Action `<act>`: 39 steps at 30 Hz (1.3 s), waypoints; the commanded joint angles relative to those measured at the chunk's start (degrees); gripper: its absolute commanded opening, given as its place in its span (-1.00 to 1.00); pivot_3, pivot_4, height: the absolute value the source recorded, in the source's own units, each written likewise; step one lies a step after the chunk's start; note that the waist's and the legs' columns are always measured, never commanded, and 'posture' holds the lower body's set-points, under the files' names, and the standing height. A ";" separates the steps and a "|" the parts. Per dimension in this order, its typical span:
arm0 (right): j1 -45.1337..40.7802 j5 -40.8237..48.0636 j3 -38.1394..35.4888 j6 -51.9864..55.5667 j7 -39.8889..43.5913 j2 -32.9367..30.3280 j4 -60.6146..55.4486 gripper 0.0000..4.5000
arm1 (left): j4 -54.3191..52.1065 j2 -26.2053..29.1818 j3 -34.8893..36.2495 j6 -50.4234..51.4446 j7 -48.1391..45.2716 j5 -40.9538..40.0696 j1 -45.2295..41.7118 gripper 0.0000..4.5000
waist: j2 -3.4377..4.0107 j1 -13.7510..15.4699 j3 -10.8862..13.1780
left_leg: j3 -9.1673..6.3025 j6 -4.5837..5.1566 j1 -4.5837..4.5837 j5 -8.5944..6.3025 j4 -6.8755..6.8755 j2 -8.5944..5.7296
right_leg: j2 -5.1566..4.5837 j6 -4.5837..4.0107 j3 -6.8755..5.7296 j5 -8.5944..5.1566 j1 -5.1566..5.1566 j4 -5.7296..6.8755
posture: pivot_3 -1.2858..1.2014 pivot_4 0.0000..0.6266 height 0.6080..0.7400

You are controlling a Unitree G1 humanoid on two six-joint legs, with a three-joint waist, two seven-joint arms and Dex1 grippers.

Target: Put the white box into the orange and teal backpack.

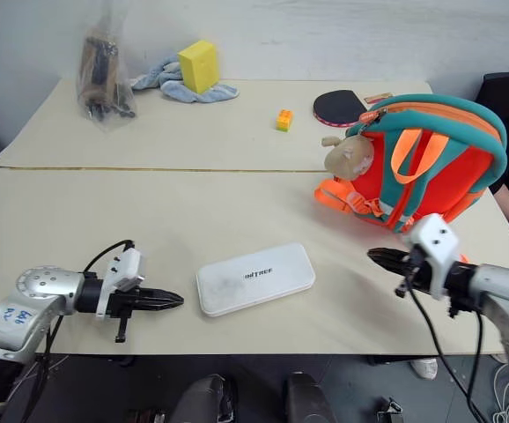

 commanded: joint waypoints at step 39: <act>-1.13 -8.00 10.32 -1.13 -4.78 6.65 -3.42 -1.00 | 37.96 -3.21 -7.16 5.52 -11.39 7.77 -31.42 0.41 | -0.03 0.91 -0.02 | -0.08 0.00 -0.02 -0.10 0.64 0.08 | 0.05 -0.01 -0.08 -0.01 0.03 0.48 | 0.03 -0.52 1.00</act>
